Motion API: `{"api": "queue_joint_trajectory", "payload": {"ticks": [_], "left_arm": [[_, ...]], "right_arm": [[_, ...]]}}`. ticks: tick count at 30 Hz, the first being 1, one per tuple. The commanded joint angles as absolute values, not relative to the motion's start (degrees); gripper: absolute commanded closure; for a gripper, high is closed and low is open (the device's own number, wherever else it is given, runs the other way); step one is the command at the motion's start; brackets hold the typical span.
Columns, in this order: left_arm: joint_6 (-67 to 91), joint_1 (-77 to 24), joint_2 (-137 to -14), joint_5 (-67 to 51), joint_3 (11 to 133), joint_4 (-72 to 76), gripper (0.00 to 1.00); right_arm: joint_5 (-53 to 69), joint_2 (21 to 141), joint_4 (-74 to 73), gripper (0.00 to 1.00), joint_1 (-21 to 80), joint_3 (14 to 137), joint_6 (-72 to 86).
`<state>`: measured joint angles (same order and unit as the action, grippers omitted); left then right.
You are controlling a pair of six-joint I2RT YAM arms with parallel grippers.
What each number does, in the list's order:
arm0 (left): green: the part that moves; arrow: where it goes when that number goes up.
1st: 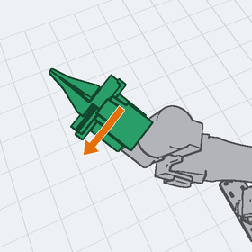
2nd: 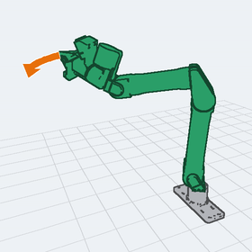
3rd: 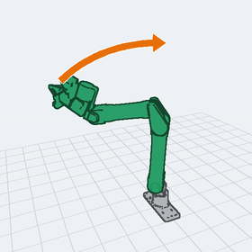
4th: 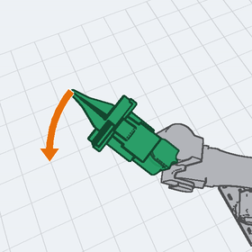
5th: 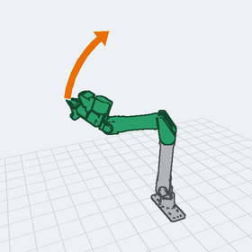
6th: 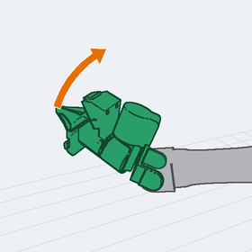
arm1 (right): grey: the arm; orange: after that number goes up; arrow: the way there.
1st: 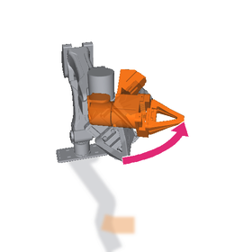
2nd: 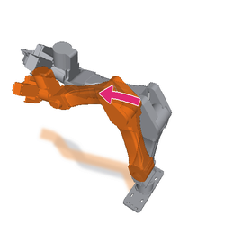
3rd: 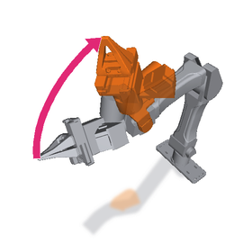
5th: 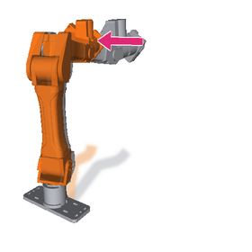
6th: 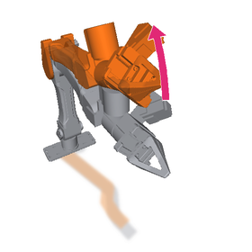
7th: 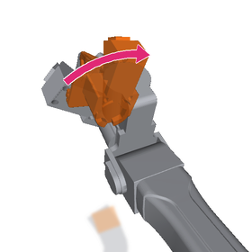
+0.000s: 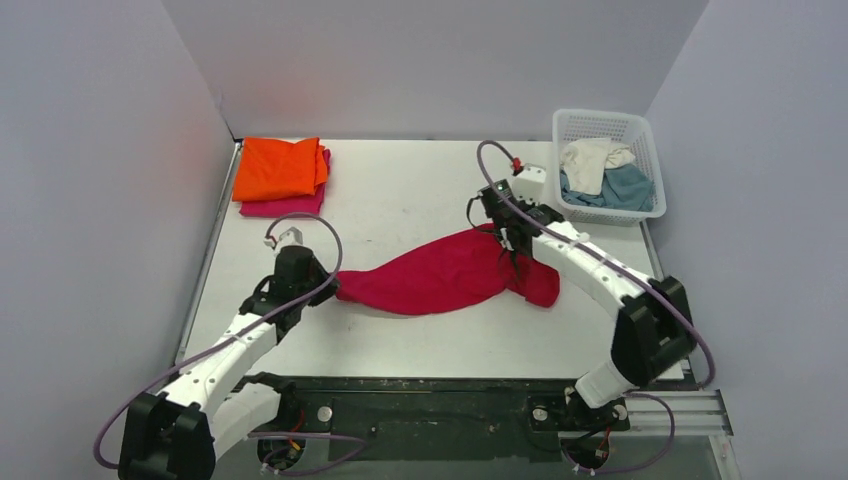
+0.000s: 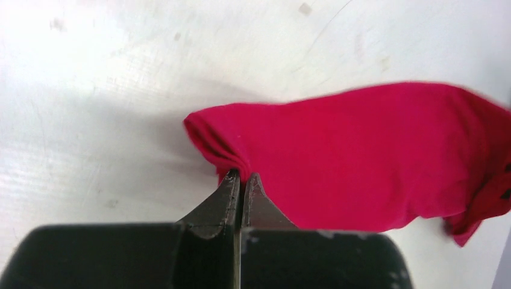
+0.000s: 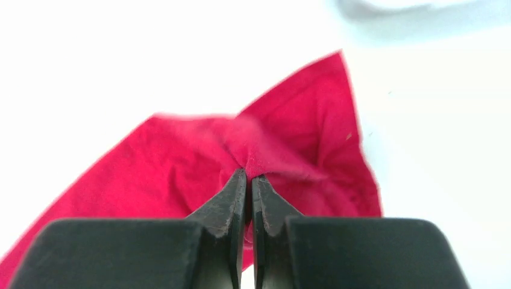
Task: Fold and stack the t-shirts
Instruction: Flatten out the tshirt
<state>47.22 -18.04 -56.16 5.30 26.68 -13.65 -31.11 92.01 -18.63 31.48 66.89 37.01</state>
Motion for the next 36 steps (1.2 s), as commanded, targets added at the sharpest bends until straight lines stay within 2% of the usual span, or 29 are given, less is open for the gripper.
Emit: {"api": "queue_joint_trajectory", "payload": {"ticks": [1,7,14,25,32,36], "left_arm": [[43.07,-17.75,-52.45,11.04,37.34,-14.04,1.0],[39.11,-17.68,-47.06,19.01,51.05,-16.04,1.0],[31.53,-17.64,-38.32,22.23,64.25,-13.29,1.0],[27.58,-17.51,-28.99,14.85,78.73,-14.53,1.0],[29.57,-16.01,-28.66,15.16,76.35,-17.01,1.0],[31.57,-15.91,-32.17,19.67,69.57,-16.9,1.0]], "right_arm": [[-40.05,76.69,-20.1,1.0,29.98,68.54,31.96],[-35.54,61.89,-18.42,1.0,27.41,75.02,24.83],[-26.08,53.37,-20.92,1.0,27.51,88.6,20.34],[-13.91,49.05,-27.91,1.0,27.58,107.31,20.8],[-17.75,48.59,-29.12,1.0,27.53,106.28,19.11],[-27.02,50.89,-25.64,1.0,27.47,95.67,16.49]]}}
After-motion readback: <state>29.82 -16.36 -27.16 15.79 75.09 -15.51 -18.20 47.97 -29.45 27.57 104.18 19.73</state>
